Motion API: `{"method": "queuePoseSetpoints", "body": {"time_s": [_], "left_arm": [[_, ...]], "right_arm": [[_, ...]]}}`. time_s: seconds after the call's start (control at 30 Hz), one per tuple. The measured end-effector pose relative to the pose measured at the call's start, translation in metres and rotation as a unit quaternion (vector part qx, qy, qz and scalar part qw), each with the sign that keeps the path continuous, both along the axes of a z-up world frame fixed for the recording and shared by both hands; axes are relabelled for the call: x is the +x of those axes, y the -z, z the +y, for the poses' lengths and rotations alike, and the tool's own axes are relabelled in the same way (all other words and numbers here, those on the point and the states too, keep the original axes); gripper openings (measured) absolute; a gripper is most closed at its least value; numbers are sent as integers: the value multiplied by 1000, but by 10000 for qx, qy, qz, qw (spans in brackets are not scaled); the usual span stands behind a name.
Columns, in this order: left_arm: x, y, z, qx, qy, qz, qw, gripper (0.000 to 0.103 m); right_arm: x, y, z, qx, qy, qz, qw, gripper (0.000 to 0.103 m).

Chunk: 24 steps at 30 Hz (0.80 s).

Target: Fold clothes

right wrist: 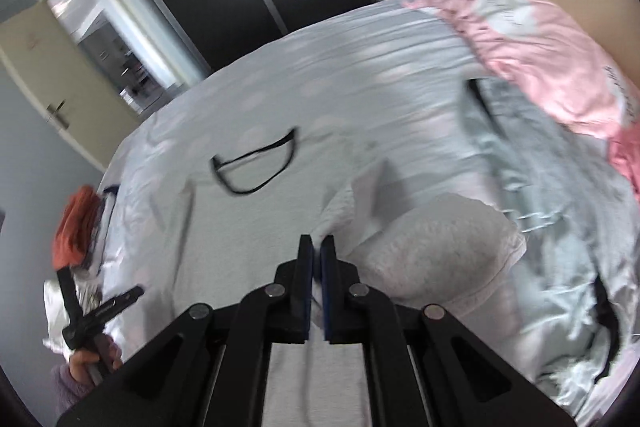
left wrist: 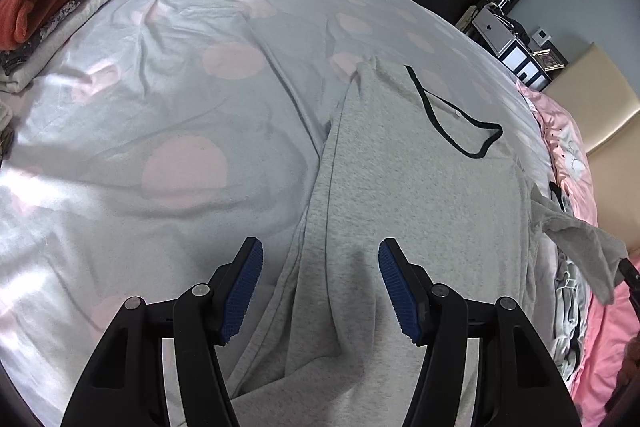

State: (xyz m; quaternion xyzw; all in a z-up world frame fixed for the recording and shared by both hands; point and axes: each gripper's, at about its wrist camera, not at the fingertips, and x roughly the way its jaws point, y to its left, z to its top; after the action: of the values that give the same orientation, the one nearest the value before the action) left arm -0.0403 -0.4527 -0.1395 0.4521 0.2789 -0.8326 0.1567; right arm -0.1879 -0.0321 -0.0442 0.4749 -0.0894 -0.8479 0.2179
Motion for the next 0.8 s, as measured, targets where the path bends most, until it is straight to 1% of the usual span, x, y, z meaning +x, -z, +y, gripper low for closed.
{"method": "queuePoseSetpoints", "body": {"time_s": [0.03, 0.1, 0.17, 0.23, 0.3, 0.37, 0.4, 0.43, 0.53, 0.6, 0.7, 0.8], "left_arm": [[2, -1, -1, -8, -12, 26, 10000, 62], [5, -1, -5, 45, -40, 81, 9999, 62], [8, -1, -6, 148, -14, 131, 9998, 62], [9, -2, -5, 159, 58, 139, 9998, 62], [9, -3, -3, 151, 147, 140, 9997, 62], [9, -5, -1, 199, 226, 169, 9994, 62], [8, -6, 0, 233, 256, 186, 9992, 62], [7, -7, 1, 243, 279, 193, 9991, 62], [6, -10, 3, 215, 343, 192, 9990, 62], [5, -10, 4, 219, 366, 191, 9989, 62], [5, -9, 5, 223, 400, 190, 9988, 62], [4, -9, 6, 228, 433, 188, 9986, 62]], "right_arm": [[5, 3, -17, -14, -183, 10, 9998, 3], [18, 24, -50, 59, -483, -91, 9988, 3], [28, 53, -79, 89, -699, -385, 9968, 3], [34, 77, -97, 107, -888, -725, 9933, 7], [36, 85, -102, 80, -980, -868, 9914, 7], [36, 82, -95, 74, -929, -830, 9922, 11], [36, 78, -89, 86, -859, -766, 9933, 16], [32, 73, -79, 52, -721, -717, 9948, 19], [18, 61, -44, 74, -213, -699, 9973, 20], [11, 63, -23, 113, 122, -750, 9970, 23], [1, 79, 0, 329, 457, -907, 9943, 36], [-6, 98, 6, 402, 490, -1121, 9917, 36]]}}
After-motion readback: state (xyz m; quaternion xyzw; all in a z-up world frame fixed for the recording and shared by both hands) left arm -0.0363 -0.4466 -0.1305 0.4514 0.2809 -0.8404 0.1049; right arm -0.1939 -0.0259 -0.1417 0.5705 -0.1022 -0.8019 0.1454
